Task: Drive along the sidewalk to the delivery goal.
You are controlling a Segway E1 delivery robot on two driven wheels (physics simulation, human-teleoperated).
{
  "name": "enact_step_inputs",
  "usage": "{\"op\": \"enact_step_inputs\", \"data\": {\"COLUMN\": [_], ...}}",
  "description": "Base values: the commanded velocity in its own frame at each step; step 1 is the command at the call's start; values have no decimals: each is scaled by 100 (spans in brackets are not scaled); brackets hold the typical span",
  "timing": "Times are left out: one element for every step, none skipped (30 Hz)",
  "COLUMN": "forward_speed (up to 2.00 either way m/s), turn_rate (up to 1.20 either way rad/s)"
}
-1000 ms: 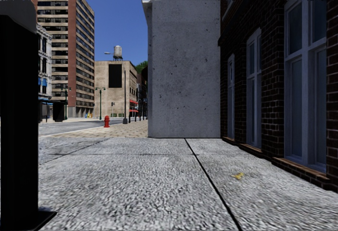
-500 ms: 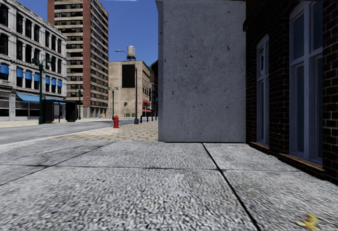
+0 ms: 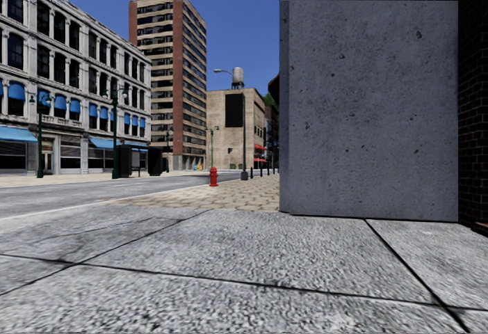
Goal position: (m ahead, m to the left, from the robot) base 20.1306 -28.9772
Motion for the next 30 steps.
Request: {"op": "enact_step_inputs", "data": {"forward_speed": [200, 200, 200, 200, 200, 200, 200, 200, 200, 200, 200, 200, 200, 200, 200, 200, 200, 200, 200, 200, 200, 200, 200, 200, 200, 200, 200, 200, 200, 200], "turn_rate": [47, 47, 47, 47, 47, 39, 39, 22, 0, 0, 0, 0, 0, 0, 0, 0, 0, 0, 0, 0, 0, 0, 0, 0, 0, 0, 0, 0, 0, 0]}}
